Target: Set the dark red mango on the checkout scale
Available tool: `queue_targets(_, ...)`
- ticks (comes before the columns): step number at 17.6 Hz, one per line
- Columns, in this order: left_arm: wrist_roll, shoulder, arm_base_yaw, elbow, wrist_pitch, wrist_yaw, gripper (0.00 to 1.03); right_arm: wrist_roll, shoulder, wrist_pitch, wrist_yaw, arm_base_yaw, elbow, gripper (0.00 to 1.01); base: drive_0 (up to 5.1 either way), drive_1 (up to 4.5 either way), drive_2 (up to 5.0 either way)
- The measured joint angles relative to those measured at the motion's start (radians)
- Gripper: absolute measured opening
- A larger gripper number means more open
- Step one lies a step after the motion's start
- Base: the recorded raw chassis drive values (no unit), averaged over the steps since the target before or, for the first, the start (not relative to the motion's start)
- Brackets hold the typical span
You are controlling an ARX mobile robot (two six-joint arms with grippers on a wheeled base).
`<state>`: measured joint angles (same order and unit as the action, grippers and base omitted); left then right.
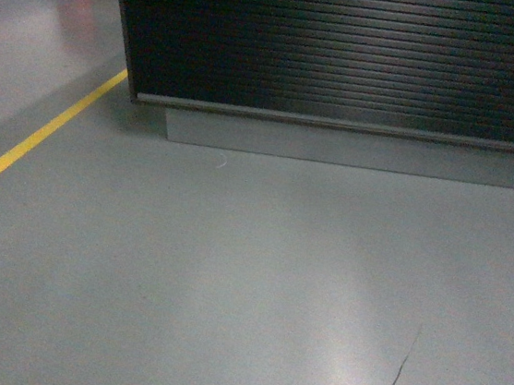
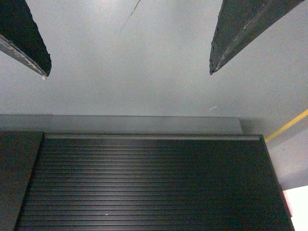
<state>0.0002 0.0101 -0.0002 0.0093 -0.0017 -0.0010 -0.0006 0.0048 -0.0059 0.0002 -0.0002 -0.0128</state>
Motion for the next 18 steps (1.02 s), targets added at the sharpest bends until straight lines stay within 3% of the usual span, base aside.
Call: queue_targets(18,0.000,0.000,0.000,0.000,-0.003,0.000,0.98,0.000,0.000,0.000,0.000,0.000,0.000,0.98,-0.1,4.26,-4.4)
